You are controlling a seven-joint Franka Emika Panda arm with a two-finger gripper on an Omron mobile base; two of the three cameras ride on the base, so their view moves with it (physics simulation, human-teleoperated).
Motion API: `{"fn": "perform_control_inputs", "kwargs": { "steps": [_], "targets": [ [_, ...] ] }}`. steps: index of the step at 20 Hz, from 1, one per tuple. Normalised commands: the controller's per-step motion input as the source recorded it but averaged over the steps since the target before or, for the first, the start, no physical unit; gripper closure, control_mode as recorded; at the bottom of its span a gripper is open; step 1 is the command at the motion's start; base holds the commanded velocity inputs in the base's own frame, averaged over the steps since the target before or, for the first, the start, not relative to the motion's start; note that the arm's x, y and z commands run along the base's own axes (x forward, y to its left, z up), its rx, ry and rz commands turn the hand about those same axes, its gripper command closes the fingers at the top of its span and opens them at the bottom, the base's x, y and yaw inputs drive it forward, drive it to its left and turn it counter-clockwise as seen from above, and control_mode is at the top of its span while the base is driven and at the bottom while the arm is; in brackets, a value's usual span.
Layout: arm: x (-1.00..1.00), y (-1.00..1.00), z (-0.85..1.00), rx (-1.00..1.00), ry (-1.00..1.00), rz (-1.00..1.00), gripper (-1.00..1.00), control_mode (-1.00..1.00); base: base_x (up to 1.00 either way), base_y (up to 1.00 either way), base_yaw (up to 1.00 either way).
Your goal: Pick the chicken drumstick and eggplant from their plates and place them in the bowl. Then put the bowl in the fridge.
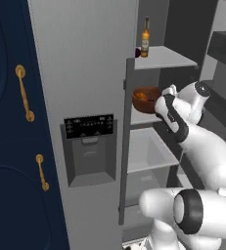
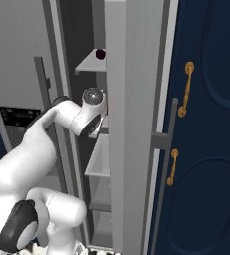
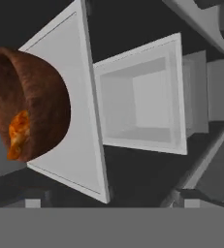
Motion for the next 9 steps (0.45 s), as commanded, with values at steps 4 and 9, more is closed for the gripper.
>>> {"fn": "perform_control_inputs", "kwargs": {
  "steps": [4,9],
  "targets": [
    [-1.00,0.24,0.00,-0.34,0.00,0.01,-1.00,-1.00,0.00,0.00,0.00],
    [-1.00,0.31,-0.04,-0.34,0.00,0.04,-1.00,-1.00,0.00,0.00,0.00]
  ]
}}
